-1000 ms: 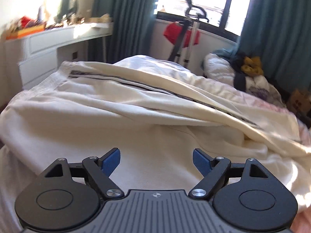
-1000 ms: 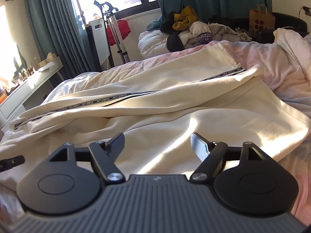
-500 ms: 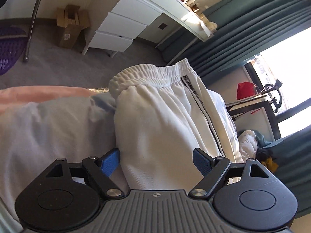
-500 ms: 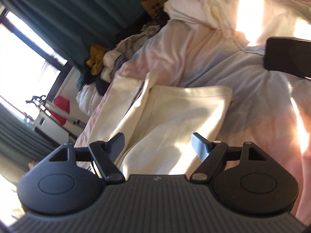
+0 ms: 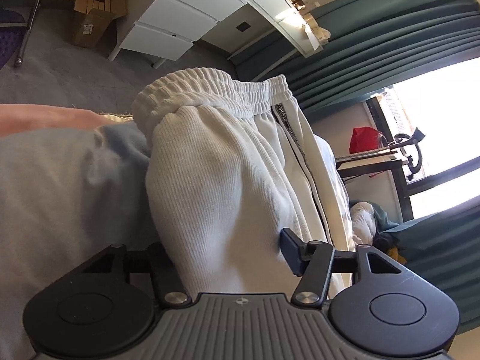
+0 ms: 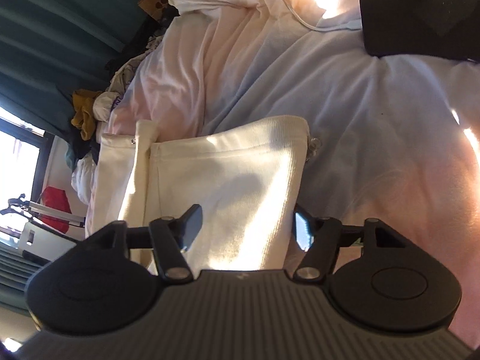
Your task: Fold clothes
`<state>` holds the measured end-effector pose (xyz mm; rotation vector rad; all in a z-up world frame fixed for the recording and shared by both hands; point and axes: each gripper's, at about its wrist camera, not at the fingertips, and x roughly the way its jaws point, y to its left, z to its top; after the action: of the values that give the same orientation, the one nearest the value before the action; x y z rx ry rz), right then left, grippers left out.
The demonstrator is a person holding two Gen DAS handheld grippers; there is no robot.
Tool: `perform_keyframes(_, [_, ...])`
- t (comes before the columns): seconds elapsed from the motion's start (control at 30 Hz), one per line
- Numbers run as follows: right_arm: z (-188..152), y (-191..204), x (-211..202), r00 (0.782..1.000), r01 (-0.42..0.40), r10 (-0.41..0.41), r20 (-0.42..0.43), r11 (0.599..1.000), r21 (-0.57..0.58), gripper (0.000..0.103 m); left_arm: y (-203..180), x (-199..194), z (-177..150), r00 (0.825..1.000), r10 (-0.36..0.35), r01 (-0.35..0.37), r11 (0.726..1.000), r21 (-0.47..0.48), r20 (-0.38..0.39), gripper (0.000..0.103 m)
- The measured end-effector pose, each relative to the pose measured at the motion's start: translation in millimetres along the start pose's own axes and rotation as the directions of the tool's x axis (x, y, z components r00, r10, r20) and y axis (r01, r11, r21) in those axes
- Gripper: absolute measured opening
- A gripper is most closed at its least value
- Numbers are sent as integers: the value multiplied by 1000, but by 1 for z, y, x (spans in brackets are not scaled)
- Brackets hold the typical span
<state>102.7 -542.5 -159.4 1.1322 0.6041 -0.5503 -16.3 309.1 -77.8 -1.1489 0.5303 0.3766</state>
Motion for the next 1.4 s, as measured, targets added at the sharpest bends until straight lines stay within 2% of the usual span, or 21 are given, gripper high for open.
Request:
perform_keyframes(0.07, [-5, 4, 4, 999, 30, -30, 22, 999, -25, 15, 0, 1, -1, 1000, -6, 6, 1000, 4, 3, 40])
perform_keyframes(0.1, [-5, 6, 3, 999, 26, -25, 35, 999, -36, 10, -1, 1, 0, 1000, -23, 23, 1000, 17, 9, 36])
perform_keyframes(0.13, [-5, 8, 0, 999, 17, -15, 50, 999, -43, 10, -3, 1, 1, 999, -33, 32, 999, 27, 15, 26])
perform_keyframes(0.17, [-4, 9, -4, 998, 5, -2, 68, 999, -45, 9, -4, 1, 1, 999, -42, 41, 998, 38, 21, 20])
perform_keyframes(0.27, [-2, 10, -21, 992, -66, 68, 110, 998, -19, 9, -9, -1, 2, 997, -67, 66, 997, 43, 27, 12])
perform_keyframes(0.43, [0, 4, -60, 969, -178, 172, 177, 984, 19, 8, -20, -30, 0, 993, -96, 92, 994, 61, 65, 10])
perform_keyframes(0.5, [3, 0, -75, 957, -209, 196, 213, 977, 39, 8, -18, -38, 4, 993, -110, 108, 994, 29, 45, 10])
perform_keyframes(0.6, [14, -5, -90, 948, -226, 209, 240, 973, 46, 8, -17, -49, 9, 991, -131, 131, 991, -19, 16, 9])
perform_keyframes(0.67, [22, -4, -93, 947, -229, 213, 241, 973, 37, 8, -28, -44, 17, 992, -125, 125, 992, -17, 0, 9])
perform_keyframes(0.83, [39, 33, -83, 947, -237, 237, 216, 971, -27, 8, -57, -31, 38, 993, -111, 110, 994, -10, -40, 10])
perform_keyframes(1.0, [66, 110, -47, 944, -255, 275, 185, 959, -124, 8, -108, 14, 71, 993, -81, 82, 996, 19, -82, 10])
perform_keyframes(1.07, [70, 146, -24, 944, -241, 274, 185, 953, -184, 8, -126, 47, 78, 995, -46, 50, 998, 43, -86, 10])
perform_keyframes(1.17, [71, 196, 20, 947, -207, 260, 187, 943, -262, 8, -153, 98, 90, 996, 6, 1, 997, 79, -89, 10])
perform_keyframes(1.3, [72, 242, 92, 959, -150, 216, 182, 936, -319, 8, -189, 165, 105, 993, 75, -63, 990, 127, -92, 10])
perform_keyframes(1.4, [64, 265, 143, 967, -97, 182, 179, 910, -402, 8, -193, 212, 106, 985, 146, -129, 978, 166, -94, 10])
